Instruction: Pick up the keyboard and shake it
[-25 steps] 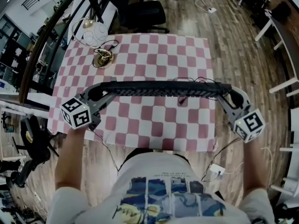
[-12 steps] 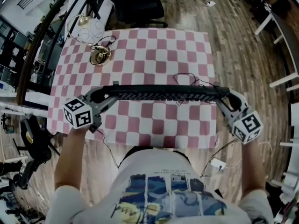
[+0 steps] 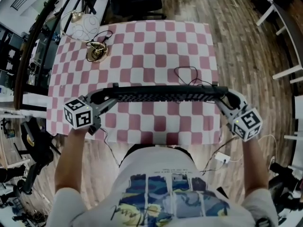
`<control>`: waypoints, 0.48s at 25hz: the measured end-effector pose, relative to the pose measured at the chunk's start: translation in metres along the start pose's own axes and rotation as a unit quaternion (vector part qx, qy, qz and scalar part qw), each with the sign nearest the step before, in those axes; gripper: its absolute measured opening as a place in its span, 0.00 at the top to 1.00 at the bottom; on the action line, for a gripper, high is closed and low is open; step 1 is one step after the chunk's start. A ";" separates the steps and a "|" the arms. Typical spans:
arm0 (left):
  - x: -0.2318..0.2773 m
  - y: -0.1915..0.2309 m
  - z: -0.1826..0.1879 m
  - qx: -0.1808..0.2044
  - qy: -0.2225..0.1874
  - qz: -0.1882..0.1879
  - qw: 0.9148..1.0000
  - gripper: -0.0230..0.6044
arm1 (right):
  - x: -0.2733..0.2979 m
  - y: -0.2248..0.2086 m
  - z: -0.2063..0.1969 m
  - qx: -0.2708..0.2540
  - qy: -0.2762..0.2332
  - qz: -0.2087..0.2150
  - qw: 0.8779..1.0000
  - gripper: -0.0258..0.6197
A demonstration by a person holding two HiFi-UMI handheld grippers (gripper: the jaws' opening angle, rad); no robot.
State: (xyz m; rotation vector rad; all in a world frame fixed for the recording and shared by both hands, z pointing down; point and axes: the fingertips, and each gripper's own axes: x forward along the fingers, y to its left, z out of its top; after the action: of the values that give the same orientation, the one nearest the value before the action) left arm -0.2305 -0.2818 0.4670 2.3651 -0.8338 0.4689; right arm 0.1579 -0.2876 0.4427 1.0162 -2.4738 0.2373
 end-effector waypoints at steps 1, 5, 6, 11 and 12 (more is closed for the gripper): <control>0.001 0.001 -0.003 -0.001 0.005 -0.001 1.000 0.68 | 0.001 0.001 -0.003 0.002 0.003 0.001 1.000 0.72; 0.006 0.005 -0.010 -0.007 0.016 -0.006 1.000 0.68 | 0.006 0.000 -0.010 0.009 0.011 0.002 1.000 0.72; 0.007 0.007 -0.011 -0.009 0.018 -0.007 1.000 0.68 | 0.007 0.000 -0.012 0.010 0.012 0.003 1.000 0.72; 0.014 0.011 -0.018 -0.019 0.027 -0.010 0.999 0.68 | 0.011 -0.002 -0.020 0.017 0.021 0.004 1.000 0.72; 0.016 0.011 -0.020 -0.021 0.030 -0.011 0.999 0.68 | 0.012 -0.002 -0.022 0.018 0.023 0.005 1.000 0.72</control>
State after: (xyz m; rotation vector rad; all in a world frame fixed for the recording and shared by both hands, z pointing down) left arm -0.2290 -0.2835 0.4946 2.3081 -0.7826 0.5061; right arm 0.1595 -0.2894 0.4677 1.0024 -2.4427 0.3059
